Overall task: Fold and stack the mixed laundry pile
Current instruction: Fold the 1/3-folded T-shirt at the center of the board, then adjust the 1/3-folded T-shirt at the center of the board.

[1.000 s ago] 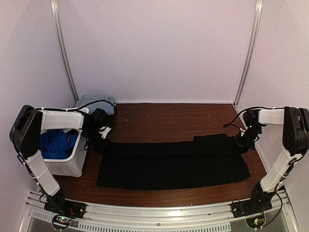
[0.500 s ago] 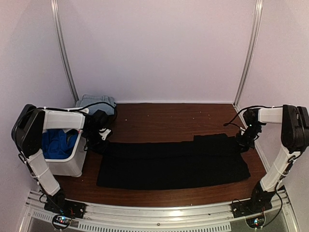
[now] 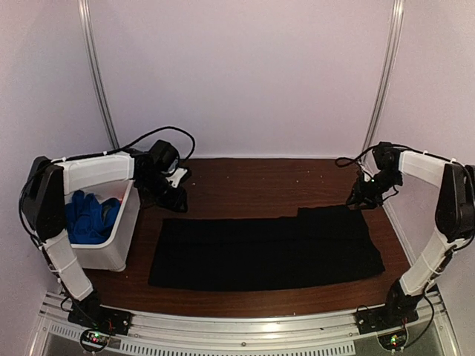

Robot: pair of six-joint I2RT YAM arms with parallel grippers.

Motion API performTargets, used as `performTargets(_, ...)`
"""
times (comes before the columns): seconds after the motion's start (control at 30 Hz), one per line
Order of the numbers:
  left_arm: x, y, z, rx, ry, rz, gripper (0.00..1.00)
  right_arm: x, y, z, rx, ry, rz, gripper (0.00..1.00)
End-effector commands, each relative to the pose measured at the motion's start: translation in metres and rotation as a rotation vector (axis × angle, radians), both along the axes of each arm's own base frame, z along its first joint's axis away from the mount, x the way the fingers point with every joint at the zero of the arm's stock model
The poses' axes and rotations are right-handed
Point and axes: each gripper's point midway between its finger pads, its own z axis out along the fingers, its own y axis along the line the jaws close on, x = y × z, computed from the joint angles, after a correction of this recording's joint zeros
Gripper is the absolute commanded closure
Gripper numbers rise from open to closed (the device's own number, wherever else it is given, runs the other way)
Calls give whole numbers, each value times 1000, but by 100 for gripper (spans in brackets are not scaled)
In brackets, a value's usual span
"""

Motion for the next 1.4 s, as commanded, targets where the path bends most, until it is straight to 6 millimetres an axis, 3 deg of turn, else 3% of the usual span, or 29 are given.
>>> performTargets(0.0, 13, -29, -21, -20, 37, -34, 62, 14, 53, -5, 86, -12, 151, 64)
performTargets(0.13, 6, -40, -43, 3, 85, -60, 64, 13, 69, -28, 33, 36, 215, 67)
performTargets(0.23, -6, -44, -57, 16, 122, -82, 65, 7, 62, -46, -12, 80, 217, 68)
performTargets(0.37, -25, -36, -69, 70, 159, -106, 66, -19, 53, -66, -55, 156, 229, 68)
performTargets(0.5, -45, -22, -70, 106, 181, -129, 66, -45, 47, -59, -65, 192, 226, 68)
performTargets(0.6, -48, -22, -53, 83, 135, -163, 66, -34, 39, -32, -36, 114, 173, 66)
performTargets(0.77, 9, -75, 15, -127, -63, -144, 59, 29, 8, 9, -13, -50, 44, 61)
performTargets(0.9, 56, -140, 37, -287, -99, -112, 57, 63, -11, 11, -10, -72, -7, 60)
performTargets(1.0, 85, -188, 45, -357, -117, -79, 55, 79, -22, 5, -26, -68, -25, 59)
performTargets(1.03, 96, -204, 57, -405, -134, -66, 55, 83, -24, 2, -26, -65, -25, 59)
performTargets(1.13, 114, -244, 48, -497, -121, -25, 54, 91, -26, -9, -21, -56, -14, 59)
performTargets(1.23, 117, -279, 33, -579, -99, -9, 55, 95, -24, -21, -6, -42, -4, 59)
performTargets(1.3, 114, -294, 13, -602, -51, 0, 56, 98, -24, -34, -3, -20, -4, 59)
performTargets(1.37, 110, -298, -5, -589, -18, 12, 58, 96, -28, -44, -23, 12, -5, 58)
